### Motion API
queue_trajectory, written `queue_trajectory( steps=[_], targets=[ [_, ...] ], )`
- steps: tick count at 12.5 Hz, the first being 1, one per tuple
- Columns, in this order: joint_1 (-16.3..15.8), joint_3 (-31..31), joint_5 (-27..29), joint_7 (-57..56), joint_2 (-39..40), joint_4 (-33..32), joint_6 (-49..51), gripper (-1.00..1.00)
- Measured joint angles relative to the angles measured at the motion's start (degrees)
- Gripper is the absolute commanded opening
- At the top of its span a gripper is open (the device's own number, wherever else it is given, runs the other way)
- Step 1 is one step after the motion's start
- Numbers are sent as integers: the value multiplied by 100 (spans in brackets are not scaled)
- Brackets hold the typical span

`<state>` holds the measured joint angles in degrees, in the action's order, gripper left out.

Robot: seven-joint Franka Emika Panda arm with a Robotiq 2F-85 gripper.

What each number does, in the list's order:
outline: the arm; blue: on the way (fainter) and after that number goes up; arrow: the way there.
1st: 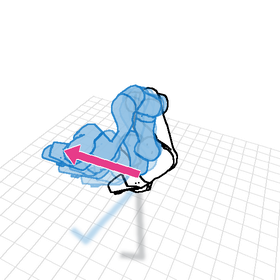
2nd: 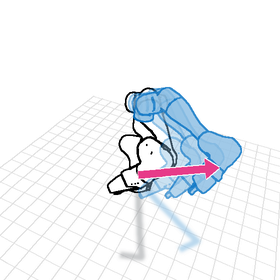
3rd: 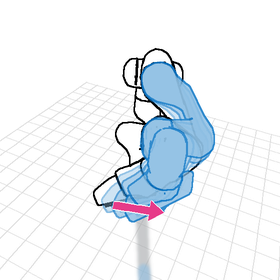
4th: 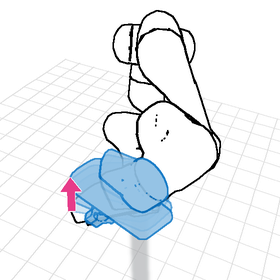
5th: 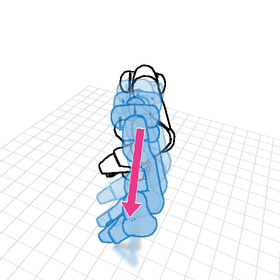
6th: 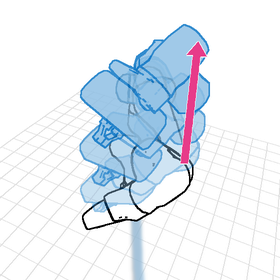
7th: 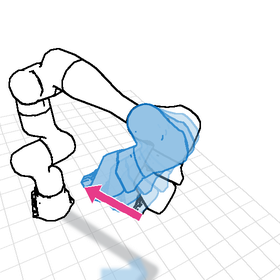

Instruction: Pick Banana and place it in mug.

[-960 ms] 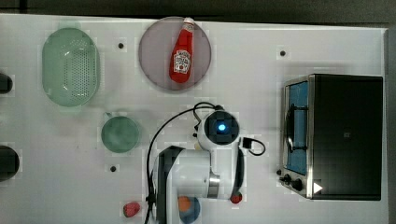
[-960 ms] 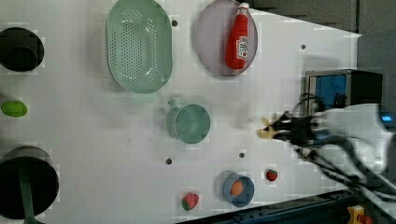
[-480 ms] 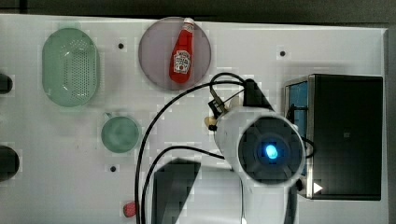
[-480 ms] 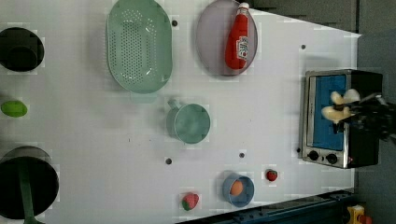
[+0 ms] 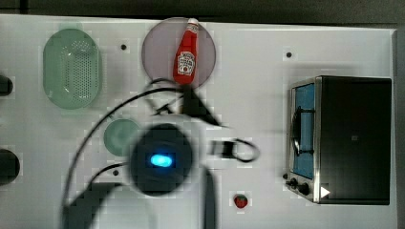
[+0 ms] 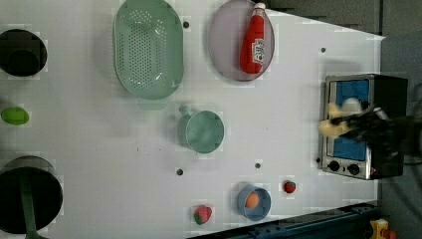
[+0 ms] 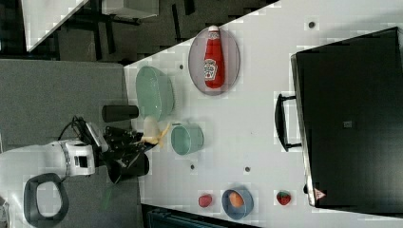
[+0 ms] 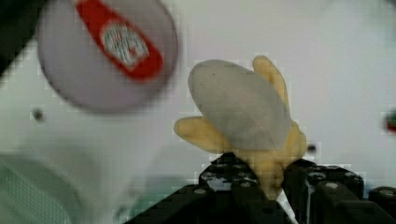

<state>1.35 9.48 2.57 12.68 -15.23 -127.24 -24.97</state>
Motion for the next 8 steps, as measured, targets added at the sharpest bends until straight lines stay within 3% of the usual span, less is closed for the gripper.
queue_trajectory(
  steps=[4, 8],
  targets=[
    [-247, 1037, 460, 783, 590, -157, -137, -46],
    [-388, 1781, 293, 2028, 1108, -224, -1006, -46]
  ],
)
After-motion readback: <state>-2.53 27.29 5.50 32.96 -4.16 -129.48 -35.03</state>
